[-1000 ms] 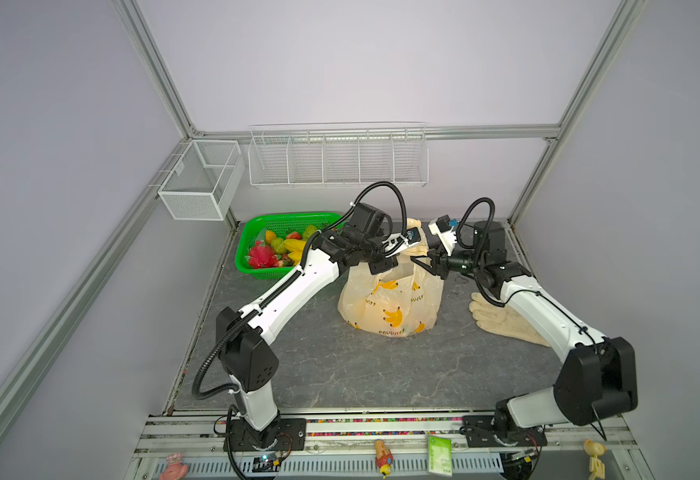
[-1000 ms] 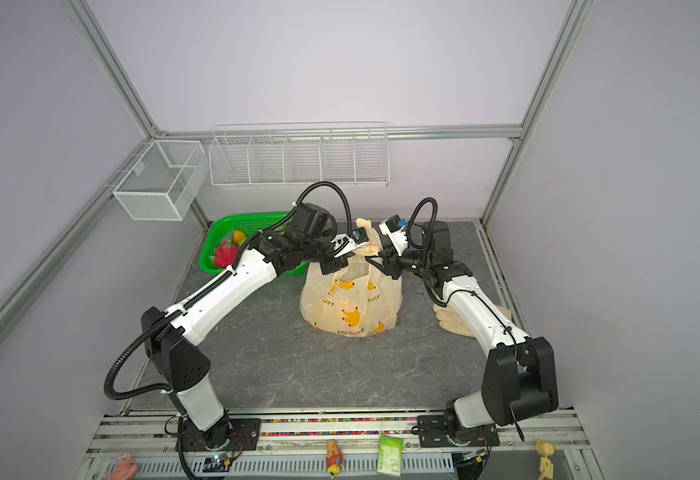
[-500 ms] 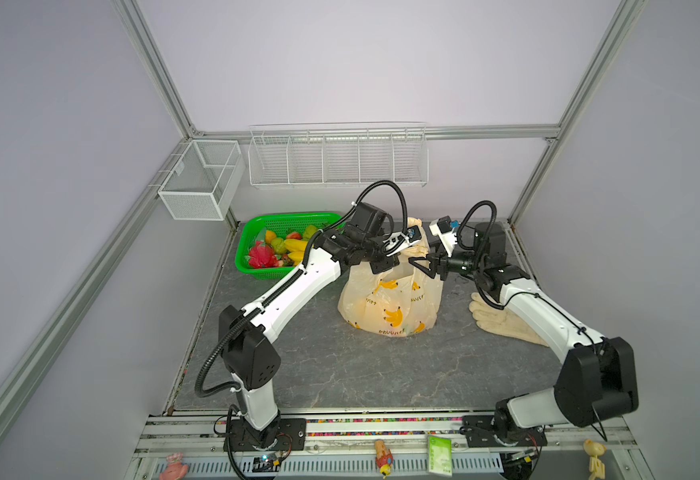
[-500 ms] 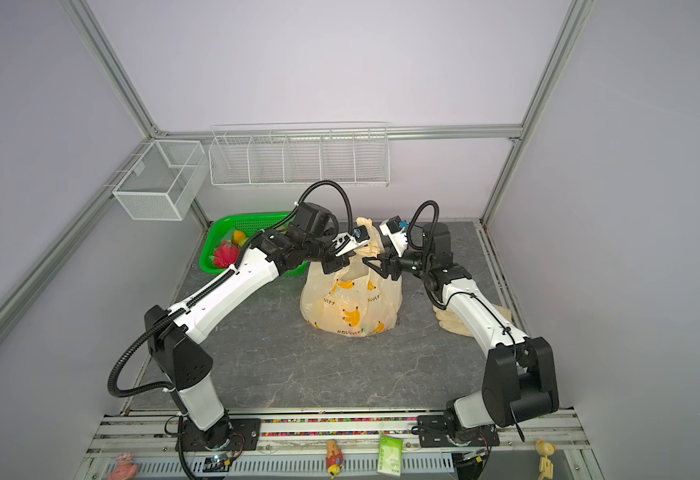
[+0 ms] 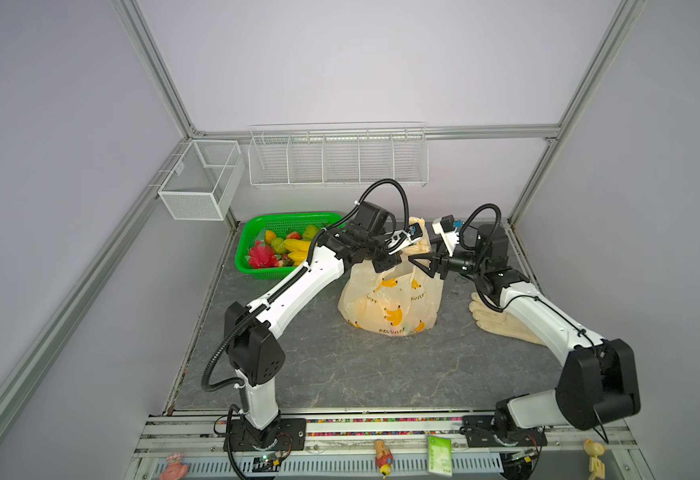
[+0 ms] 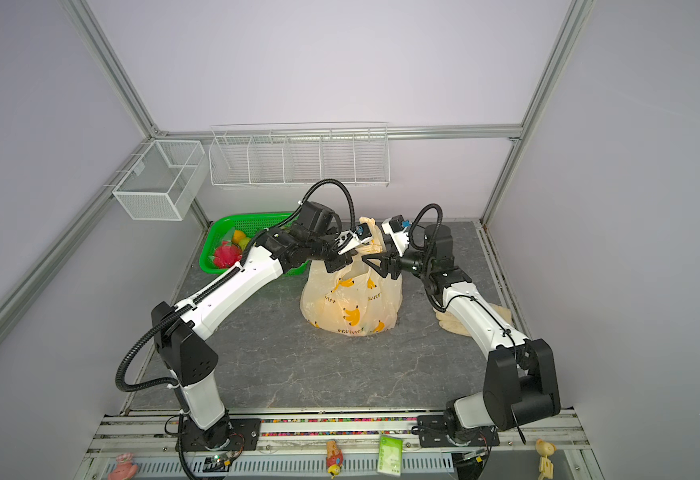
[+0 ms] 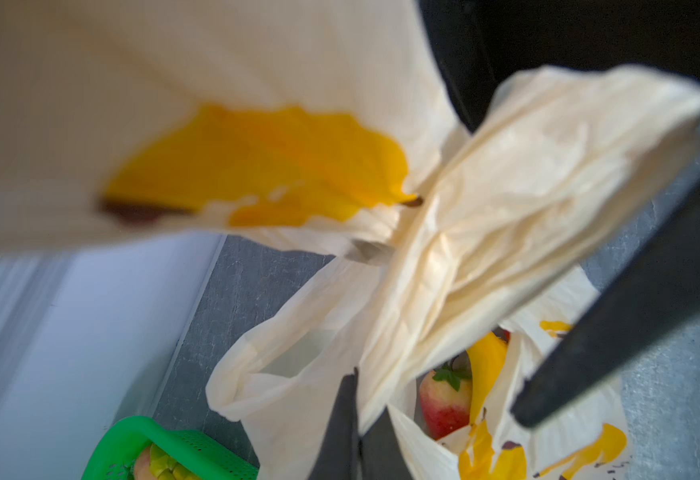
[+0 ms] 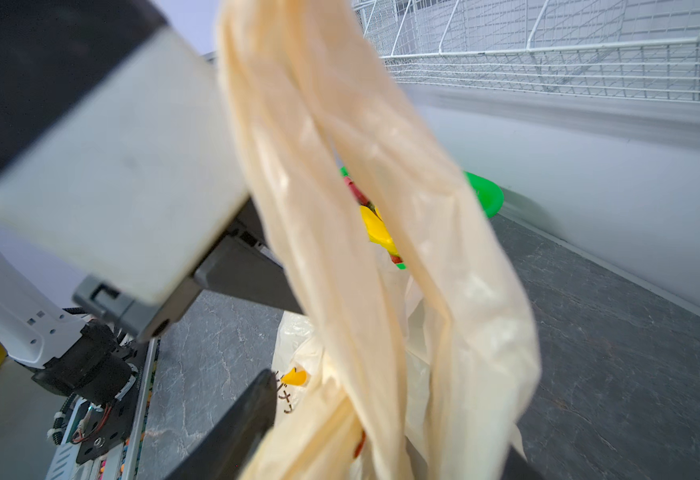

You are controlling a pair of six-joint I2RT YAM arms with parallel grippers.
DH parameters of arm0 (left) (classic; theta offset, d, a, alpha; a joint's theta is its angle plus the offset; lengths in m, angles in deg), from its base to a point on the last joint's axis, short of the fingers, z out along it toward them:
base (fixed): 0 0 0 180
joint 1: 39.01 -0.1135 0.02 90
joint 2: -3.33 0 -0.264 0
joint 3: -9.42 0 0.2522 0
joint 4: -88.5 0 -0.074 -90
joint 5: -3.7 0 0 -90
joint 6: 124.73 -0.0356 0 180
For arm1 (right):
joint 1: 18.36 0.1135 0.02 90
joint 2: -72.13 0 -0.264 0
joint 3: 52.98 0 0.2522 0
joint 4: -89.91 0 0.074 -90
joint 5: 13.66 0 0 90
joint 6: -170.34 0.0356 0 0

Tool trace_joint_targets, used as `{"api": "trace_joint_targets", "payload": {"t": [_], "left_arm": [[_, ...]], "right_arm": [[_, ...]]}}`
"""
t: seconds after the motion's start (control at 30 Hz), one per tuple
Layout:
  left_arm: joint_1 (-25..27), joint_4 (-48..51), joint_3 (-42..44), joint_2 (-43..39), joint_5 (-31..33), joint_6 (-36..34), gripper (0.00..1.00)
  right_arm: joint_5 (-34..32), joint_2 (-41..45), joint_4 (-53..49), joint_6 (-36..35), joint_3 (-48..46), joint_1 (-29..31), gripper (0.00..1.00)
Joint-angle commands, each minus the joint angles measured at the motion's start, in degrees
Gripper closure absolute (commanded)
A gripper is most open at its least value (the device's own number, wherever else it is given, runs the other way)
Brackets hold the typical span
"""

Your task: Place the fake fruits into the plastic bag and tie a complex knot

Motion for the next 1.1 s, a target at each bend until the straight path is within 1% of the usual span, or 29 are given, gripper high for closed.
{"api": "trace_joint_targets", "payload": {"t": [0.0, 0.4, 0.63, 0.87, 0.97, 1.07], "left_arm": [[0.6, 1.2, -1.9, 0.8, -0.5, 0.0, 1.0], [0.9, 1.5, -3.2, 1.4, -0.8, -0.4, 1.0], [1.0, 1.6, -3.6, 1.6, -1.7, -0.4, 1.0], [1.1, 1.7, -3.8, 1.6, -2.7, -0.3, 1.0], [1.1, 1.7, -3.8, 1.6, -2.5, -0.3, 1.0], [1.1, 1.8, -3.9, 1.6, -2.5, -0.2, 1.0]], "right_arm": [[0.0, 1.1, 4.1, 2.8, -1.2, 0.0, 0.38], [-0.3, 0.3, 3.7, 3.2, -0.8, 0.1, 0.53], [-0.9, -0.1, 3.3, 3.2, -0.6, 0.3, 0.57], [-1.4, -0.8, 2.2, 3.0, 0.3, 0.7, 0.59], [-1.5, -0.7, 2.0, 2.9, 0.3, 0.7, 0.64], [-1.8, -0.5, 1.3, 2.4, 0.3, 0.7, 0.72]]}}
